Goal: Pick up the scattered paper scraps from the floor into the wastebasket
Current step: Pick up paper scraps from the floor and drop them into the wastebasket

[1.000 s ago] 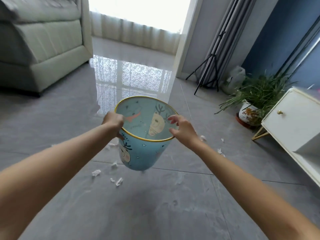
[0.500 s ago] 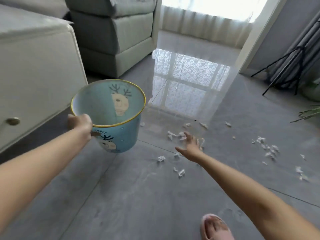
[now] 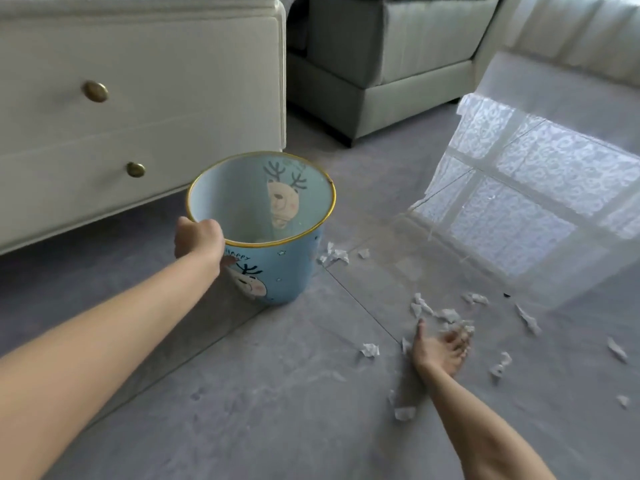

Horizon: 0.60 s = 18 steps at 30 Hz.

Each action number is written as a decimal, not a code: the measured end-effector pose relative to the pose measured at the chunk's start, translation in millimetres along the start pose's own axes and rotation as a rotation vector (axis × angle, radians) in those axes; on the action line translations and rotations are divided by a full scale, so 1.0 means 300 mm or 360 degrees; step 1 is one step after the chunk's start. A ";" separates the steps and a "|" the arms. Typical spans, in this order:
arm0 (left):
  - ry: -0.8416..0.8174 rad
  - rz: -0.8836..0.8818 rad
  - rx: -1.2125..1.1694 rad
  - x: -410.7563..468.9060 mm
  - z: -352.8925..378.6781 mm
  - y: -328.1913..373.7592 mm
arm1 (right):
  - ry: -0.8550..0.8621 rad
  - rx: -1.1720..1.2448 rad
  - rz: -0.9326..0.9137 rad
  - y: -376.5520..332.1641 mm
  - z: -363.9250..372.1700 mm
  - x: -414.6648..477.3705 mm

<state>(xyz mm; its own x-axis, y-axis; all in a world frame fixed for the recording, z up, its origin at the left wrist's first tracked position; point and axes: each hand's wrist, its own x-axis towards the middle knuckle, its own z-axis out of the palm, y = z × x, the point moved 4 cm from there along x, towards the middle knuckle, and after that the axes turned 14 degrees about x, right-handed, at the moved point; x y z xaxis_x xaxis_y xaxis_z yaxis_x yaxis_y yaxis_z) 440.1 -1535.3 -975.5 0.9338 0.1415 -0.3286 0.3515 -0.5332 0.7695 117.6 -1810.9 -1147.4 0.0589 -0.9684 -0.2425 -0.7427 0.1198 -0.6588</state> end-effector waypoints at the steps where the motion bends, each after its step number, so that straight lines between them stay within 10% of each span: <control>1: 0.0040 0.0002 0.0035 -0.014 0.012 0.004 | 0.0023 0.0012 0.0019 -0.012 0.002 0.028; 18: 0.0253 0.0185 0.0338 0.017 0.086 0.032 | -0.0792 -0.0339 -0.0920 -0.574 0.490 0.220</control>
<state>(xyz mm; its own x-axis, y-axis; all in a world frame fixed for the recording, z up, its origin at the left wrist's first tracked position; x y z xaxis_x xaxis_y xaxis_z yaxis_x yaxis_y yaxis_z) 446.6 -1561.3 -983.9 0.9716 0.1892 -0.1419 0.2354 -0.7139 0.6595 347.3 -1863.4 -1154.5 0.7284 -0.6467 -0.2264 -0.6120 -0.4655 -0.6393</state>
